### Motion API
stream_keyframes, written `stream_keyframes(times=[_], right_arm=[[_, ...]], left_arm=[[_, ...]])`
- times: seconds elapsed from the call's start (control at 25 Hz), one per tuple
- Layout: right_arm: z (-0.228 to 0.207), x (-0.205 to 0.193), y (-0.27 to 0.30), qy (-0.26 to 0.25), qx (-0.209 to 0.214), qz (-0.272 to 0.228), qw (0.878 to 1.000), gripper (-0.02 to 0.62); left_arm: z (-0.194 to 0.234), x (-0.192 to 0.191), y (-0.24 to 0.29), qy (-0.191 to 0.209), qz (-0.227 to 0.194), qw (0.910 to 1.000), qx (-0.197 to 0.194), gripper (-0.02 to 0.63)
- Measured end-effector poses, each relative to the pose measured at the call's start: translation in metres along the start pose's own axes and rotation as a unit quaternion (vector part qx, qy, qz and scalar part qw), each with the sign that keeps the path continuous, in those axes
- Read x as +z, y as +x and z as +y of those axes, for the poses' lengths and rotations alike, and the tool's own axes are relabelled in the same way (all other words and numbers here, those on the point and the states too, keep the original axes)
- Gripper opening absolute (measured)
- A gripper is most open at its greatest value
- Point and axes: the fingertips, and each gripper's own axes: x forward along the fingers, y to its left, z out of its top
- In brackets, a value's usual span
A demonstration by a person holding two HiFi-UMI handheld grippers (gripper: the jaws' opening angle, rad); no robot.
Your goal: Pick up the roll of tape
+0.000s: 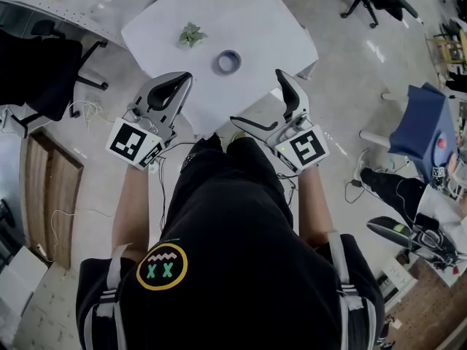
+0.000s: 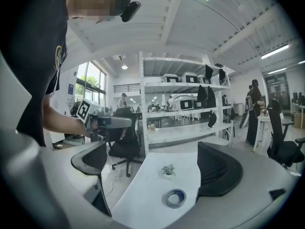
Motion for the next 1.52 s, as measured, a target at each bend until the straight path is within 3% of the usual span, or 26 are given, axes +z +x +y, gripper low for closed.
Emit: stream_keyframes(times=[0.56, 1.04, 1.52], right_arm=[[-0.032, -0.005, 0.008, -0.002, 0.052, -0.007, 0.999, 0.597], [-0.055, -0.088, 0.055, -0.021, 0.087, 0.091, 0.992, 0.597], [-0.057, -0.186, 0.113, -0.068, 0.130, 0.206, 0.968, 0.595]], left_arm=[[-0.005, 0.018, 0.027, 0.020, 0.008, 0.9988, 0.043, 0.017], [-0.007, 0.019, 0.033, 0.019, 0.010, 0.9978, 0.062, 0.017], [-0.007, 0.019, 0.031, 0.015, 0.014, 0.9972, 0.072, 0.017]])
